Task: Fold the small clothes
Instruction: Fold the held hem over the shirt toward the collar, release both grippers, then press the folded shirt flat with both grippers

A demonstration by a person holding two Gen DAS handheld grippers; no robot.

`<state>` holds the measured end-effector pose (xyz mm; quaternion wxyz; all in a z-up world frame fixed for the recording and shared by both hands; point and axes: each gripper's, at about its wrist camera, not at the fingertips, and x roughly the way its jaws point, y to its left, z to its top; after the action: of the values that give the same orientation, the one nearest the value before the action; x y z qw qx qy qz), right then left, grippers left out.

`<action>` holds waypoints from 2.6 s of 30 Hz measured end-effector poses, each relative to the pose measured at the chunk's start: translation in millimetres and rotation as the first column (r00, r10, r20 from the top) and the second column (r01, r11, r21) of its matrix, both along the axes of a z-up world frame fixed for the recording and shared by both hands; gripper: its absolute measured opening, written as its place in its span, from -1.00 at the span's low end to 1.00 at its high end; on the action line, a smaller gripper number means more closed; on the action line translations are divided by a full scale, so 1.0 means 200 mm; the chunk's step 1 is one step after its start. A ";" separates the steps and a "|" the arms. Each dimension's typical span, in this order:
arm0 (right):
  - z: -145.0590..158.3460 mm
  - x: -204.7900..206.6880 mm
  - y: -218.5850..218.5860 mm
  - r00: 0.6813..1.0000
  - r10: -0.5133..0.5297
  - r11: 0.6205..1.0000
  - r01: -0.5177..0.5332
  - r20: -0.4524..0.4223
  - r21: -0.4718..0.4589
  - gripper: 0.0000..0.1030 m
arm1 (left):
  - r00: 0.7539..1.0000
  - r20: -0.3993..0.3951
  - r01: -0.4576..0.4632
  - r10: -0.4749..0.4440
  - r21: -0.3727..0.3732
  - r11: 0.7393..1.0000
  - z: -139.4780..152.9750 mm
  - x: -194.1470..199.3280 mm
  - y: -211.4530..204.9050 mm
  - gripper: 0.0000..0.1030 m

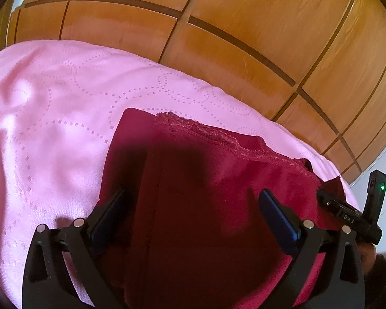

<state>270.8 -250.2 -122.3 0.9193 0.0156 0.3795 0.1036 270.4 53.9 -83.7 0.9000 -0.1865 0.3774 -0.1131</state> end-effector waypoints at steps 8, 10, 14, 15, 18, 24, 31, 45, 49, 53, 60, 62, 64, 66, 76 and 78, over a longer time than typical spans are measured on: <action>0.01 0.01 -0.01 1.000 -0.004 1.000 0.004 0.005 0.014 0.21 | 0.999 -0.038 0.034 -0.035 -0.020 0.999 0.24 0.07 -0.15 0.94; 0.01 0.01 -0.01 1.000 -0.005 1.000 0.005 0.006 0.024 0.21 | 0.996 -0.014 0.085 -0.085 0.035 0.996 0.24 0.14 -0.25 0.94; 0.01 0.00 -0.01 1.000 -0.009 1.000 0.009 0.016 0.014 0.21 | 0.992 -0.057 0.126 -0.116 0.239 0.963 0.08 0.28 -0.38 0.94; 0.01 0.00 0.00 1.000 -0.012 1.000 0.012 0.019 0.011 0.21 | 0.989 -0.088 0.133 -0.115 0.231 0.964 0.01 0.31 -0.37 0.94; 0.01 -0.01 0.02 0.999 -0.028 0.999 0.029 0.035 -0.024 0.27 | 0.991 -0.076 0.120 -0.106 0.206 0.971 0.00 0.32 -0.36 0.95; 0.01 0.01 0.01 0.999 -0.043 0.999 0.044 0.026 -0.025 0.30 | 0.993 -0.050 0.116 -0.110 0.145 0.983 0.00 0.31 -0.31 0.95; 0.01 0.01 0.01 0.999 -0.042 0.999 0.042 0.027 -0.025 0.31 | 0.998 -0.068 0.019 -0.004 0.216 0.976 0.03 0.21 -0.20 0.95; 0.02 0.00 0.00 0.999 -0.042 0.999 0.042 0.028 -0.020 0.32 | 0.998 0.032 -0.051 0.045 0.205 0.977 0.11 -0.09 -0.15 0.95; 0.02 -0.01 0.02 0.998 -0.045 0.998 0.046 0.037 -0.036 0.36 | 0.999 0.021 -0.034 0.030 0.232 0.972 0.07 -0.12 -0.16 0.95; 0.04 -0.02 0.02 0.997 -0.056 0.997 0.059 0.058 -0.053 0.47 | 0.999 0.011 -0.033 0.032 0.232 0.972 0.05 -0.12 -0.15 0.95; 0.14 -0.15 0.05 0.976 -0.110 0.981 0.137 0.187 -0.138 0.59 | 0.999 0.006 -0.035 0.034 0.247 0.968 0.04 -0.12 -0.16 0.95; 0.18 -0.22 0.07 0.973 -0.079 0.983 0.112 0.215 -0.146 0.60 | 0.999 0.004 -0.034 0.034 0.244 0.969 0.04 -0.13 -0.16 0.95; 0.20 -0.27 0.09 0.975 -0.054 0.982 0.091 0.217 -0.165 0.69 | 0.999 0.000 -0.032 0.033 0.247 0.968 0.03 -0.12 -0.16 0.95; 0.18 -0.30 0.09 0.979 -0.065 0.979 0.101 0.194 -0.180 0.75 | 0.999 -0.004 -0.032 0.034 0.253 0.967 0.03 -0.12 -0.17 0.96; 0.02 -0.18 0.04 0.981 -0.187 0.966 0.192 0.046 -0.171 0.91 | 1.000 -0.003 -0.029 0.031 0.240 0.970 0.03 -0.12 -0.16 0.96; 0.02 -0.19 0.03 0.981 -0.189 0.966 0.194 0.045 -0.172 0.92 | 1.000 -0.002 -0.029 0.030 0.237 0.971 0.03 -0.12 -0.16 0.96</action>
<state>232.6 -243.5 -118.1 0.9281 -0.0302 0.3706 -0.0192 247.1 21.7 -78.4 0.9163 -0.0836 0.3880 -0.0534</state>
